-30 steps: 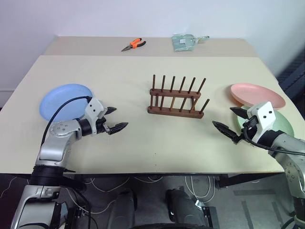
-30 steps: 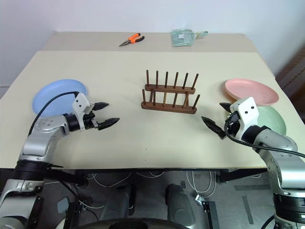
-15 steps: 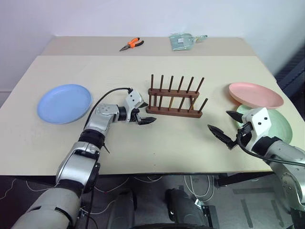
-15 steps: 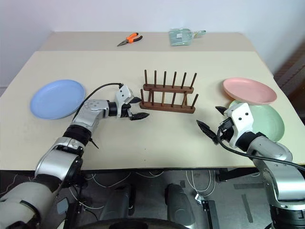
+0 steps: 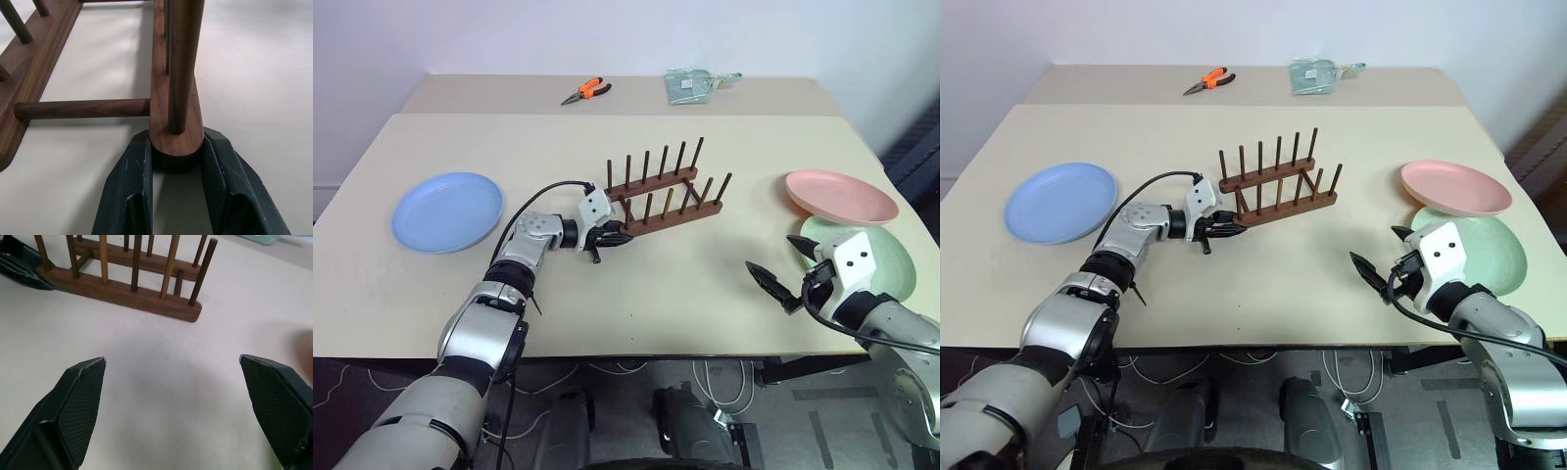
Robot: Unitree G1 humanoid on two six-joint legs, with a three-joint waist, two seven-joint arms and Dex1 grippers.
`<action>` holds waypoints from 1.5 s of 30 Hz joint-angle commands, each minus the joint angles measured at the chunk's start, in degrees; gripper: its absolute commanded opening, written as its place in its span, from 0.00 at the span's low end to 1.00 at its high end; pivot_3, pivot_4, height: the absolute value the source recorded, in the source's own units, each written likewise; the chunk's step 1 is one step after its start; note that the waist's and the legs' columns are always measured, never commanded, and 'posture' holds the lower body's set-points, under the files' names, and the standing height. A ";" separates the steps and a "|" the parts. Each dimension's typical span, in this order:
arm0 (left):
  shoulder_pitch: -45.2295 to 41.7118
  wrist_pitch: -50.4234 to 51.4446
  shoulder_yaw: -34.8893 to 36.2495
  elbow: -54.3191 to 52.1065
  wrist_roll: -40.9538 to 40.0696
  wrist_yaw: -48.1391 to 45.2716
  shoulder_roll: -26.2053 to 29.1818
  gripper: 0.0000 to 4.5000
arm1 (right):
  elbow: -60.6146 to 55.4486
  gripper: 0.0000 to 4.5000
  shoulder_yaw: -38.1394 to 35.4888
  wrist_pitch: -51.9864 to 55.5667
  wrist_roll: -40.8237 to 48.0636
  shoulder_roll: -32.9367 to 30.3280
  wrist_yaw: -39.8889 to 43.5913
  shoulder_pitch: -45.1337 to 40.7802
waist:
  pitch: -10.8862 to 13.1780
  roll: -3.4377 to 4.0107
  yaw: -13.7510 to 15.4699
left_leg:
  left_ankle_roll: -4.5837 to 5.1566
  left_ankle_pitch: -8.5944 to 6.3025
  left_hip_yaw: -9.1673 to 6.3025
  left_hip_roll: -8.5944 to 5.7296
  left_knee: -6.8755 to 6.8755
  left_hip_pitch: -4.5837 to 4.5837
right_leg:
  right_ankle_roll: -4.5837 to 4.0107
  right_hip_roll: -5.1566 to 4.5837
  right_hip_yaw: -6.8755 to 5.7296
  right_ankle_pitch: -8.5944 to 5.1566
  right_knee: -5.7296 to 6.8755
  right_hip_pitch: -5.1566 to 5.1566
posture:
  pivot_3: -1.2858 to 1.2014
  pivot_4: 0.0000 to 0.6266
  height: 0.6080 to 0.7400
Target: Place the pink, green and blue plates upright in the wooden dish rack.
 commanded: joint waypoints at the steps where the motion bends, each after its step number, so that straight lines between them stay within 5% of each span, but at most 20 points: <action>1: 2.83 -0.83 -0.33 -6.48 -1.42 -6.70 1.22 0.16 | -0.71 1.00 -1.20 -1.74 -0.10 -0.59 0.87 -0.40 | 0.00 0.00 0.00 | 0.00 0.00 0.00 0.00 -0.01 0.00 | 0.00 0.00 0.00 0.00 0.00 0.00 | 0.52 0.24 0.94; 6: 7.18 3.26 -1.18 -17.34 -3.41 -14.39 3.75 0.16 | -0.12 1.00 -2.92 -1.89 -0.10 -1.61 2.44 0.74 | 0.00 0.01 -0.01 | 0.00 0.00 0.00 0.01 0.00 0.00 | -0.01 -0.01 0.00 0.00 0.01 0.00 | 0.52 0.24 0.94; 13: 8.04 5.88 -0.47 -18.07 -2.16 -10.63 5.54 0.16 | 0.18 1.00 -4.88 -2.04 -0.42 -3.17 4.58 4.05 | 0.00 0.01 0.00 | 0.00 0.00 -0.01 0.00 0.03 -0.02 | 0.00 -0.01 0.00 0.00 0.01 0.00 | 0.52 0.24 0.94; 14: 8.30 6.26 -0.06 -18.43 -2.54 -10.27 5.84 0.39 | 0.06 1.00 -4.82 -2.05 -0.44 -3.05 4.55 4.13 | 0.00 0.01 -0.09 | 0.00 0.00 -0.01 0.01 0.03 0.00 | 0.00 -0.01 0.00 0.00 0.02 0.00 | 0.52 0.24 0.94; 18: 9.74 5.82 -0.62 -19.57 -0.98 -7.69 7.92 0.82 | -0.21 1.00 -3.85 -2.16 -0.64 -2.57 4.62 4.26 | 0.00 0.01 -0.26 | 0.00 0.00 -0.01 0.02 0.01 0.02 | 0.00 0.01 0.00 0.00 0.04 0.00 | 0.52 0.24 0.94; 23: 12.12 12.47 0.07 -24.59 -3.37 -11.30 13.18 0.82 | -0.63 1.00 -1.23 -2.03 -0.88 -2.51 5.39 3.92 | 0.00 0.01 -0.31 | 0.00 0.00 -0.01 0.02 0.01 0.04 | -0.01 0.01 0.00 0.00 0.05 0.01 | 0.52 0.24 0.94; 24: 13.21 14.72 0.65 -26.78 -4.63 -12.90 14.84 0.76 | -0.83 1.00 -0.02 -1.71 -1.07 -2.79 5.89 3.97 | 0.00 0.01 -0.49 | 0.00 0.00 -0.01 0.03 -0.01 0.05 | -0.01 0.01 0.00 0.00 0.05 0.01 | 0.52 0.24 0.94; 27: 16.93 19.73 0.74 -34.72 -7.31 -16.25 18.36 0.52 | -0.96 0.80 4.12 -0.38 -2.65 -3.29 5.98 3.67 | -0.02 0.04 -0.68 | 0.00 0.00 0.01 0.06 -0.07 0.11 | -0.03 0.02 0.01 -0.01 0.08 0.01 | 0.52 0.24 0.94; 31: 19.55 25.28 -0.69 -43.72 -9.20 -14.67 16.65 0.06 | 0.97 0.33 9.15 1.36 -5.39 -2.59 4.27 0.96 | -0.02 0.04 0.31 | 0.00 0.00 0.03 0.05 0.05 0.10 | -0.04 -0.06 0.01 -0.02 0.05 0.08 | 0.52 0.24 0.94; 34: 21.43 27.20 -3.15 -47.53 -8.01 -12.21 14.01 0.05 | 3.05 0.01 13.17 2.26 -8.56 -1.56 1.73 -2.12 | -0.03 0.03 0.32 | 0.00 0.00 0.03 0.01 0.12 0.03 | -0.04 -0.12 0.00 -0.02 -0.01 0.10 | 0.52 0.24 0.94; 45: 17.45 21.34 -4.85 -33.86 0.39 7.64 5.66 0.05 | 14.51 0.01 19.94 2.09 -16.48 4.05 -5.31 -12.26 | -0.16 0.07 0.01 | 0.00 0.00 0.00 0.01 0.16 0.25 | -0.03 -0.02 0.01 0.00 0.07 0.28 | 0.52 0.24 0.94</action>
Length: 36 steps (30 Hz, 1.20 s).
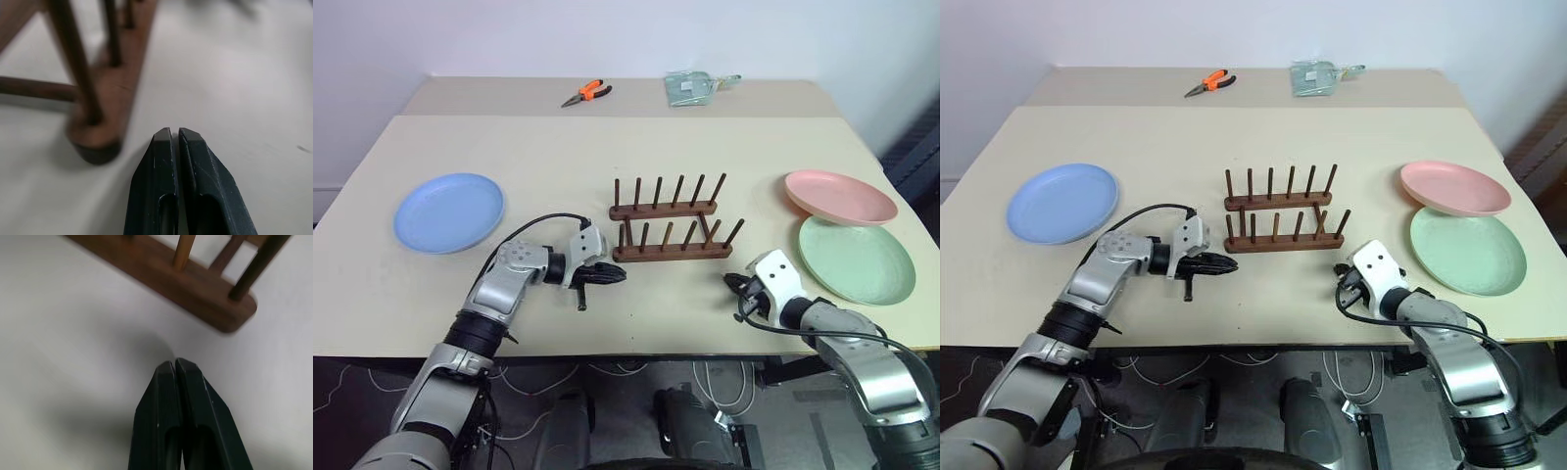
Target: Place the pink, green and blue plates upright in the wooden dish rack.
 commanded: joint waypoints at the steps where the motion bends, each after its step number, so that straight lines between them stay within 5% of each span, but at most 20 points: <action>1: -2.28 -2.50 0.41 7.05 4.03 7.58 -0.91 0.05 | 4.63 0.01 1.21 -1.61 -2.86 1.85 -2.40 -3.95 | -0.06 -0.04 -0.04 | 0.00 0.00 0.00 0.00 0.02 0.01 | 0.00 0.00 0.00 0.00 -0.01 0.02 | 0.52 0.24 0.94; 7: -6.28 -5.78 1.47 14.03 3.34 11.06 -3.82 0.05 | 19.73 0.01 2.37 -6.56 -7.24 5.98 -6.86 -16.29 | -0.19 -0.03 -0.33 | 0.00 0.00 0.00 0.01 -0.02 0.12 | -0.02 0.03 -0.01 0.04 0.03 0.08 | 0.52 0.24 0.94; 14: -7.36 -8.67 1.60 17.55 3.66 13.24 -4.80 0.05 | 19.68 0.01 1.18 -8.13 -6.78 6.10 -4.93 -17.34 | -0.19 -0.03 -0.16 | 0.02 -0.01 -0.03 -0.01 -0.14 0.04 | 0.23 0.04 -0.01 0.08 0.01 0.02 | 0.52 0.24 0.94; 18: -7.08 -8.44 2.48 17.36 3.50 14.74 -5.06 0.05 | 11.33 0.28 -3.81 -7.04 -4.91 2.00 -2.64 -13.13 | -0.19 -0.01 -0.05 | 0.02 -0.01 -0.04 -0.01 -0.11 0.04 | 0.16 0.04 -0.01 0.04 0.01 0.03 | 0.52 0.24 0.94; 23: -5.41 -8.47 3.14 13.48 2.10 13.35 -4.51 0.05 | 2.65 0.86 -10.48 -8.70 -9.52 -9.59 -0.54 -5.52 | -0.19 0.00 -0.09 | 0.02 -0.01 -0.03 -0.02 -0.13 0.03 | 0.08 0.02 -0.01 -0.01 0.00 0.01 | 0.52 0.24 0.94; 29: -1.73 -2.66 4.44 -1.66 -7.07 3.65 -4.01 0.05 | 12.32 0.86 -9.96 -19.25 -21.16 -23.98 -1.33 -1.78 | -0.16 0.00 -0.38 | 0.01 -0.01 0.08 0.00 -0.19 0.02 | 0.04 0.00 0.06 -0.02 0.00 -0.11 | 0.52 0.24 0.94; 36: -0.99 4.45 3.88 -13.63 -13.61 -1.17 -4.09 0.05 | 37.58 0.86 -0.33 -33.92 -29.62 -25.16 -4.51 -15.11 | -0.14 0.08 -0.56 | 0.01 -0.01 0.22 -0.01 -0.13 0.04 | 0.03 -0.02 0.20 -0.01 -0.02 -0.11 | 0.52 0.24 0.94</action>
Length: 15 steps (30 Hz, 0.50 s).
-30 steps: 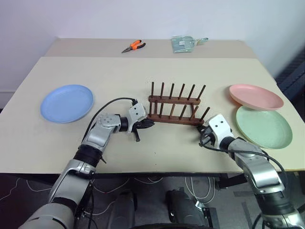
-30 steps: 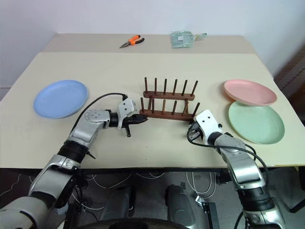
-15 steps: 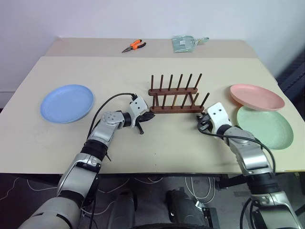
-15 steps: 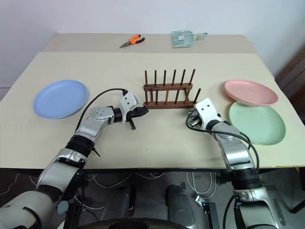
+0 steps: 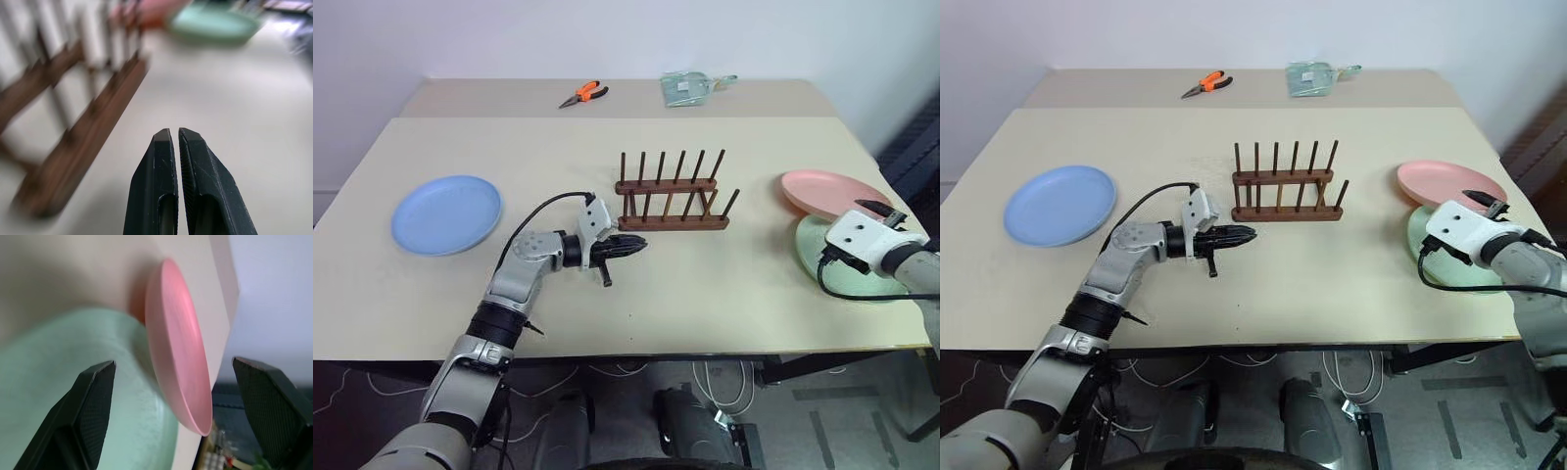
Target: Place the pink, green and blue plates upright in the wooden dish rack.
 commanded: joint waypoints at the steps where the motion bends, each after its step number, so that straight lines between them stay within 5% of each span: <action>1: -0.21 2.39 0.47 -5.17 -2.87 -1.08 -0.09 0.05 | 10.83 0.86 3.11 -6.92 -3.46 -0.29 -1.66 -5.58 | 0.01 0.01 0.08 | 0.00 0.00 0.00 0.00 -0.02 0.00 | 0.00 0.00 0.00 0.00 0.00 -0.01 | 0.52 0.24 0.94; 3: 0.10 3.09 0.77 -6.69 -3.64 -0.87 -0.13 0.05 | 18.06 0.86 6.02 -10.82 -6.24 0.14 -3.83 -9.25 | 0.01 0.01 0.07 | 0.00 0.00 -0.01 0.00 -0.05 0.00 | 0.01 0.02 0.00 -0.01 -0.01 -0.01 | 0.52 0.24 0.94; 5: 0.50 4.14 1.29 -7.99 -4.19 -0.36 0.26 0.05 | 23.94 0.74 9.14 -14.40 -9.55 -0.11 -6.00 -12.31 | 0.03 0.03 0.06 | 0.00 0.00 0.00 -0.01 -0.03 -0.02 | 0.01 0.01 0.03 -0.01 -0.02 -0.03 | 0.52 0.24 0.94; 12: 2.62 4.88 2.57 -10.53 -4.02 2.10 2.14 0.05 | 25.25 0.01 10.07 -18.08 -12.40 -1.01 -11.71 -13.66 | 0.06 0.09 0.01 | 0.01 0.00 0.01 -0.01 -0.04 -0.01 | 0.02 0.02 0.07 0.00 0.00 -0.04 | 0.52 0.24 0.94; 15: 1.93 1.96 2.96 -8.81 -1.75 5.48 1.76 0.05 | 19.63 0.01 8.44 -18.35 -12.59 -2.39 -13.06 -11.72 | 0.06 0.11 0.03 | 0.01 0.00 0.03 -0.01 0.00 -0.01 | 0.02 0.02 0.09 0.00 0.02 -0.04 | 0.52 0.24 0.94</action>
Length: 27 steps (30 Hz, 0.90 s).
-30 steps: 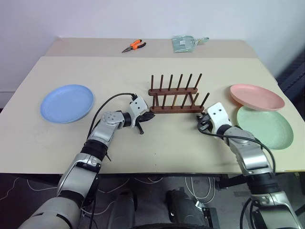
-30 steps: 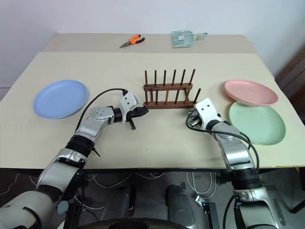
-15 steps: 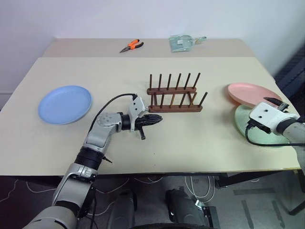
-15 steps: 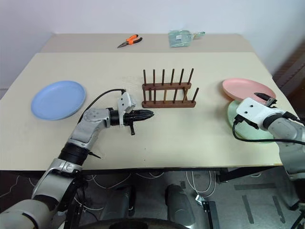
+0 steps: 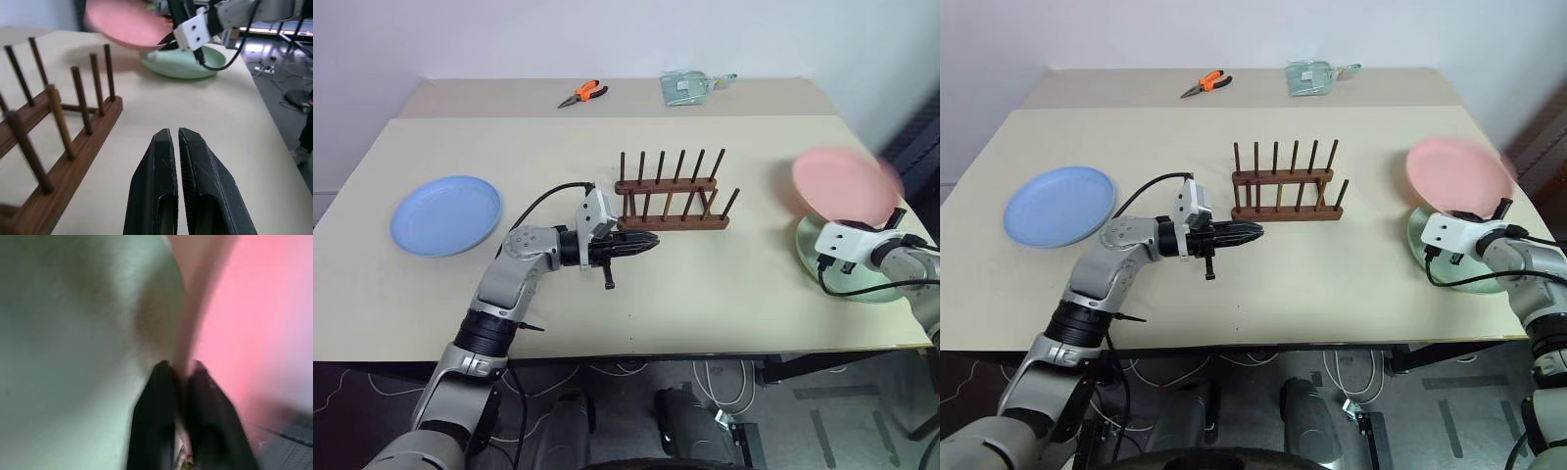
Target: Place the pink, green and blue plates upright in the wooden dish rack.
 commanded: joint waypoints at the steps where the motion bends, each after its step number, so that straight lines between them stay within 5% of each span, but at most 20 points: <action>1: -1.52 -4.06 1.51 0.33 2.65 4.31 -0.38 0.05 | -8.32 0.01 -3.86 -0.67 0.15 -2.82 -2.24 1.44 | 0.00 0.02 0.10 | 0.00 0.00 0.00 0.00 0.00 0.00 | 0.00 0.00 0.00 0.00 0.00 0.00 | 0.52 0.24 0.94; 4: -2.87 -6.54 2.57 3.89 4.49 6.82 0.26 0.05 | -17.95 0.01 -8.99 0.23 6.59 -1.83 1.11 4.14 | 0.00 0.02 0.16 | 0.00 0.00 0.00 0.00 -0.02 0.00 | 0.02 0.00 0.01 0.00 0.00 0.00 | 0.52 0.24 0.94; 8: -3.43 -9.43 5.87 9.05 3.98 5.99 3.85 0.05 | -43.65 0.01 -19.34 14.47 40.39 8.43 14.19 7.38 | 0.01 0.00 -0.95 | 0.01 0.00 -0.08 0.05 -0.03 0.02 | 0.17 0.12 0.01 0.09 0.04 0.01 | 0.52 0.24 0.94; 12: -2.67 -10.05 5.91 9.62 3.08 2.00 6.77 0.05 | -58.94 0.01 -25.32 32.94 69.05 13.61 18.56 7.73 | 0.06 -0.06 -0.61 | 0.01 0.00 -0.24 0.05 -0.01 -0.04 | 0.21 0.07 -0.14 0.11 0.05 0.08 | 0.52 0.24 0.94; 15: -2.48 -9.18 6.02 9.50 1.77 -0.84 8.17 0.05 | -62.38 0.01 -27.51 40.67 81.27 15.50 18.17 6.35 | 0.06 -0.08 0.07 | 0.01 -0.01 -0.25 0.03 0.02 -0.08 | 0.02 -0.01 -0.19 0.01 -0.01 0.11 | 0.52 0.24 0.94; 21: -0.86 -6.55 5.36 5.94 0.48 -2.77 8.59 0.05 | -57.77 0.01 -27.47 46.48 86.25 15.98 21.54 3.25 | 0.06 -0.07 0.54 | 0.01 -0.01 -0.19 0.04 0.02 -0.09 | -0.02 -0.03 -0.18 0.00 -0.05 0.08 | 0.52 0.24 0.94; 27: -0.08 -4.98 5.41 3.79 0.29 -2.46 8.47 0.05 | -47.13 0.01 -25.28 45.17 80.65 15.11 28.30 -0.31 | 0.06 -0.07 0.48 | 0.02 -0.01 -0.18 0.04 0.01 -0.09 | -0.02 0.00 -0.17 0.00 -0.02 0.04 | 0.52 0.24 0.94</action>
